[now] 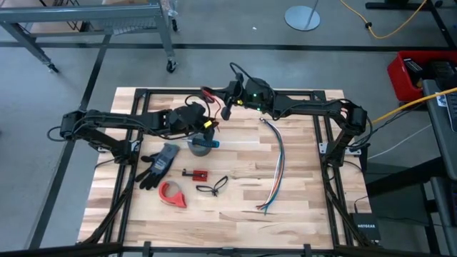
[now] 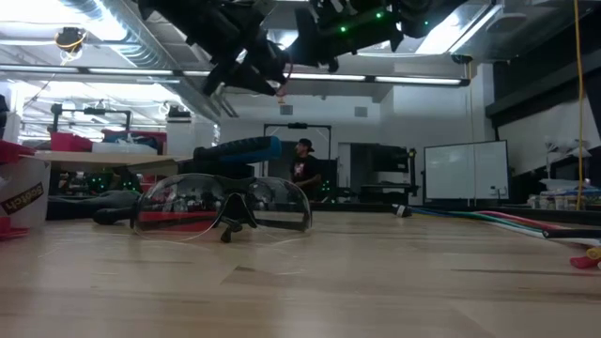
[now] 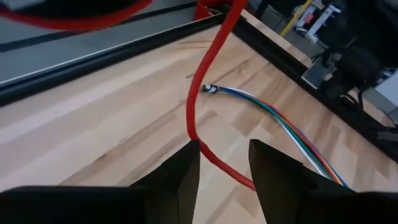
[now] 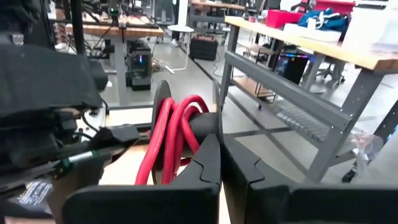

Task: Coil cords
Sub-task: Coil the red wire into the black spool

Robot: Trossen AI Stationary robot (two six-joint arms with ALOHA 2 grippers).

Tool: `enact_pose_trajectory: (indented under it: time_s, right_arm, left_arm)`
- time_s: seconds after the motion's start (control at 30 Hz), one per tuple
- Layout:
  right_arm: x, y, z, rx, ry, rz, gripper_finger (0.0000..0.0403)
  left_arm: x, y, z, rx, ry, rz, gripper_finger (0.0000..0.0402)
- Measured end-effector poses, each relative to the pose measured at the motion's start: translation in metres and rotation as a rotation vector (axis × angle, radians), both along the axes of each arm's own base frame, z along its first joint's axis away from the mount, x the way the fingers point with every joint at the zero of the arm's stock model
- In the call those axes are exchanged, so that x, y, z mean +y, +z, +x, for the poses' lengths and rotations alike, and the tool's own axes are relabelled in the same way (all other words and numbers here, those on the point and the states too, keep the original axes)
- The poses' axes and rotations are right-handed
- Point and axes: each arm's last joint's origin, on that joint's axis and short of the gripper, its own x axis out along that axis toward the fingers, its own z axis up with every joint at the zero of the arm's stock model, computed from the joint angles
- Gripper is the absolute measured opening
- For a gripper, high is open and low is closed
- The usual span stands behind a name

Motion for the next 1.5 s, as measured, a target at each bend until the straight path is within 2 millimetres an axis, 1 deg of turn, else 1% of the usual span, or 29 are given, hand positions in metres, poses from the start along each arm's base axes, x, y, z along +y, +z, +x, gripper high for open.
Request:
enact_pose_trajectory:
  time_s: [0.47,0.83,1.0,1.1,1.33,1.4,1.5]
  right_arm:
    - [0.001,0.003,0.001,-0.029,0.019,0.003,0.0001]
    - [0.001,0.012,0.001,-0.133,0.016,0.000,0.0001]
    - [0.001,0.014,0.000,-0.145,0.016,0.016,0.0001]
    - [0.001,0.015,-0.001,-0.135,0.015,0.020,0.0001]
    - [0.005,0.023,-0.013,-0.062,0.033,0.047,0.0001]
    - [0.007,0.023,-0.014,-0.041,0.068,0.058,0.0001]
    - [0.009,0.021,-0.015,-0.028,0.114,0.092,0.0001]
  left_arm:
    - [0.002,0.000,-0.001,0.006,0.076,0.030,0.0129]
    - [0.002,0.000,-0.001,-0.006,0.093,0.012,0.0129]
    - [0.002,-0.002,-0.002,0.013,0.100,0.013,0.0127]
    - [0.002,-0.005,-0.006,0.057,0.125,0.001,0.0109]
    - [0.002,-0.012,-0.011,0.147,0.137,0.013,0.0013]
    - [0.002,-0.012,-0.011,0.157,0.133,0.030,0.0008]
    - [0.003,-0.012,-0.011,0.168,0.157,0.054,0.0014]
